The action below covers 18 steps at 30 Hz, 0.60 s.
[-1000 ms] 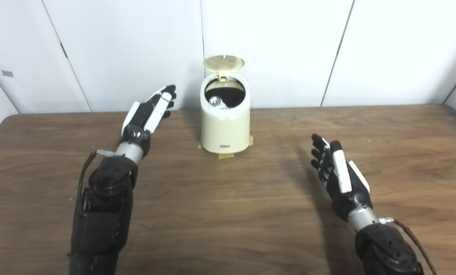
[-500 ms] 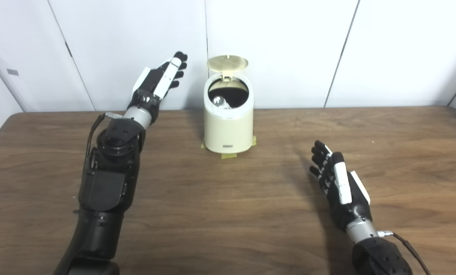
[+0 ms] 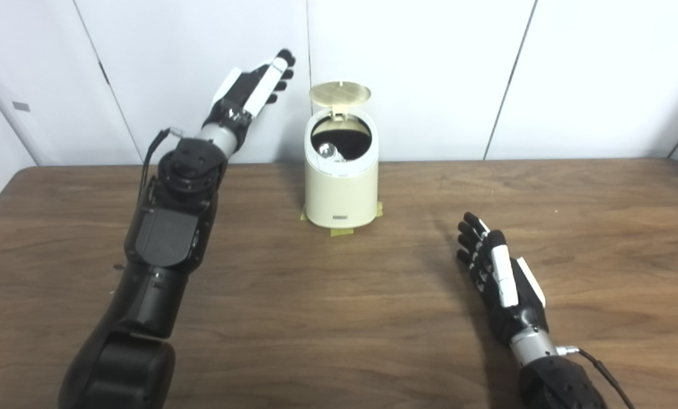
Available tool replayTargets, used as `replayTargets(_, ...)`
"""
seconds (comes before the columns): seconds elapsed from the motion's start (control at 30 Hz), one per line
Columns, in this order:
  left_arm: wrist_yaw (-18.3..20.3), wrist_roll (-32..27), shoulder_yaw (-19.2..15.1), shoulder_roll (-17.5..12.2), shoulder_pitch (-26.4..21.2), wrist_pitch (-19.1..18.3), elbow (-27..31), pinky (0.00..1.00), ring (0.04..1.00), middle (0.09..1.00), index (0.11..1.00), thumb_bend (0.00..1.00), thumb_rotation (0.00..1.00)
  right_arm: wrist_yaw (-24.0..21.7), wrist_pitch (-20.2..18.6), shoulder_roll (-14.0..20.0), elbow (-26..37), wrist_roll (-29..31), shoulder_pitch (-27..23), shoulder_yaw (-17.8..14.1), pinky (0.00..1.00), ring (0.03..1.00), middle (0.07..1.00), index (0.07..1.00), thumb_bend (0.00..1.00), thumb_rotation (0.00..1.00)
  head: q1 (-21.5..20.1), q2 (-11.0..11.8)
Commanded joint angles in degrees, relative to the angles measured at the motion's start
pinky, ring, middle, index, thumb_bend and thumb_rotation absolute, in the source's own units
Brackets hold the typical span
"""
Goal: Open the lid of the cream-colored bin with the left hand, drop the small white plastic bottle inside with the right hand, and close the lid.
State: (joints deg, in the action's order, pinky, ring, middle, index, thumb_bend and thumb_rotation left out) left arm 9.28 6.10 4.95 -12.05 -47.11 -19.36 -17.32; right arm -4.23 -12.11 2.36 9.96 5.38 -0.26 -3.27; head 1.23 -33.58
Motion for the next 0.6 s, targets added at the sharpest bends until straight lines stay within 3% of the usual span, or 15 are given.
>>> replayTargets(0.0,-0.2,0.5,0.1,-0.4,-3.8,2.4,0.2,0.9,0.901,0.886,0.901,0.53,0.97,0.0,2.4,0.1,0.3,0.4,-1.4,0.0,0.96,0.961,0.945,0.934,0.63,0.97,0.1,0.3)
replayTargets(0.57,0.2,4.4,4.4,0.3,-4.8,6.4,-1.4,0.93,0.924,0.881,0.895,0.56,0.97,1.4,5.2,0.4,-2.6,-2.3,-0.6,0.7,0.92,0.93,0.916,0.922,0.57,0.97,0.6,6.7)
